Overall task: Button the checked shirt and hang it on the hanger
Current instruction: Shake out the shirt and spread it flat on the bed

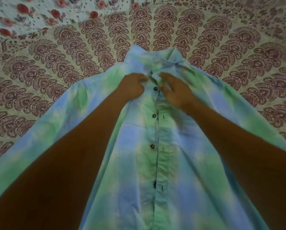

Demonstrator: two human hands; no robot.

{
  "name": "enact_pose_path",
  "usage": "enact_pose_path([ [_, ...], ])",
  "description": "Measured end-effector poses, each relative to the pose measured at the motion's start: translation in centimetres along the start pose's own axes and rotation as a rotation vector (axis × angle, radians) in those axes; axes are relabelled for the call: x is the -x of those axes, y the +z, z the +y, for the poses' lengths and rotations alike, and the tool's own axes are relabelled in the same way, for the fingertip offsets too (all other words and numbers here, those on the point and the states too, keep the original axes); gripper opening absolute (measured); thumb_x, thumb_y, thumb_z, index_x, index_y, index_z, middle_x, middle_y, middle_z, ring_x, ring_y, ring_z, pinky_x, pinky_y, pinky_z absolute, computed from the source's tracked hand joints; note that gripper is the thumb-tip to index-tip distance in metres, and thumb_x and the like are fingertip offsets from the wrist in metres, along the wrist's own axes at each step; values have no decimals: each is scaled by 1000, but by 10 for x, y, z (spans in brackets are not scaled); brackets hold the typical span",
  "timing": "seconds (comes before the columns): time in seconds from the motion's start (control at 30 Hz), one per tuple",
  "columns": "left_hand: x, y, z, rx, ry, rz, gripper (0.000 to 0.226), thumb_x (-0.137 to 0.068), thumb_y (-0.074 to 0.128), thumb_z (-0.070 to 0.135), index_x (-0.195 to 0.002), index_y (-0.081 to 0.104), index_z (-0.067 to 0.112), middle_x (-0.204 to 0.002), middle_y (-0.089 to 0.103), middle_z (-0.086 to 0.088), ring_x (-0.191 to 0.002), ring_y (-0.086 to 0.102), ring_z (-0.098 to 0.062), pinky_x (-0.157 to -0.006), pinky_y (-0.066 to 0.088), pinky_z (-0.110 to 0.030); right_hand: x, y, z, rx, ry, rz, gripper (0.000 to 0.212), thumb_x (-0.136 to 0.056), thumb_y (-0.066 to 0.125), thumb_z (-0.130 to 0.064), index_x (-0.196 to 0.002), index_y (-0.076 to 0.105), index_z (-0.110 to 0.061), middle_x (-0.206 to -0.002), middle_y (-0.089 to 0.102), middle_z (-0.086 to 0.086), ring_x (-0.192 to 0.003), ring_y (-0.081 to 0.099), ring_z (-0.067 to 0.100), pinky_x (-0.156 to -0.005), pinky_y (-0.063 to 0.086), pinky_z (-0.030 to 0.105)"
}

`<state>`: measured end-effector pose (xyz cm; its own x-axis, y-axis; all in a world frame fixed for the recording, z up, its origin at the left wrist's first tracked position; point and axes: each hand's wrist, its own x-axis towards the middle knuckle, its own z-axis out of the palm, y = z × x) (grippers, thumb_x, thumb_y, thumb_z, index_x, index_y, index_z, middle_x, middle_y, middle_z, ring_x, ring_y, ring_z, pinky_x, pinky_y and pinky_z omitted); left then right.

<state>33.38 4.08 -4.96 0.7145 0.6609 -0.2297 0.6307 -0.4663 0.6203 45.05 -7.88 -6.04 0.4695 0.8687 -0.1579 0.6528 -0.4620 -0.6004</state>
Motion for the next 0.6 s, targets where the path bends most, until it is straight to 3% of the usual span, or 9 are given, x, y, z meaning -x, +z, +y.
enact_pose_path([
  [0.07, 42, 7, -4, -42, 71, -18, 41, -84, 49, 15, -125, 56, 11, -136, 53, -9, -126, 49, -24, -105, 29, -23, 45, 13, 2, 110, -22, 52, 57, -90, 35, -33, -142, 30, -10, -148, 32, 17, -136, 32, 31, -113, 24, 40],
  [0.17, 113, 18, -14, -200, 112, -78, 60, -72, 40, 29, -129, 53, 18, -139, 49, -9, -129, 46, -25, -108, 36, -39, 123, 41, 6, 254, -30, 114, 61, -80, 32, -34, -133, 46, -8, -141, 43, 20, -128, 44, 37, -104, 34, 50],
  [0.27, 194, 33, -27, -366, 178, -127, 55, -72, 43, 29, -123, 58, 18, -134, 54, -12, -122, 53, -30, -99, 43, -47, 213, 66, 7, 293, -32, 109, 54, -82, 36, -31, -130, 49, -10, -139, 46, 20, -124, 48, 36, -105, 32, 43],
  [0.4, 288, 49, -46, -564, 168, -90, 57, -59, 59, 31, -116, 60, 25, -123, 62, -11, -106, 63, -28, -81, 50, -49, 317, 83, -2, 315, -25, 53, 52, -87, 36, -32, -137, 40, -16, -144, 40, 16, -133, 33, 28, -106, 21, 39],
  [0.53, 370, 62, -51, -632, 91, -128, 69, -58, 76, 34, -123, 54, 32, -130, 58, -6, -115, 57, -25, -90, 46, -50, 400, 90, -9, 312, -42, -124, 61, -89, 35, -49, -143, 31, -20, -152, 26, 10, -139, 17, 25, -112, 11, 40],
  [0.6, 411, 69, -50, -670, 111, -150, 62, -62, 71, 43, -121, 56, 34, -128, 59, -5, -114, 58, -25, -97, 38, -47, 437, 93, -11, 377, -114, -212, 67, -88, 30, -61, -143, 30, -23, -153, 23, 8, -140, 15, 26, -113, 10, 44],
])
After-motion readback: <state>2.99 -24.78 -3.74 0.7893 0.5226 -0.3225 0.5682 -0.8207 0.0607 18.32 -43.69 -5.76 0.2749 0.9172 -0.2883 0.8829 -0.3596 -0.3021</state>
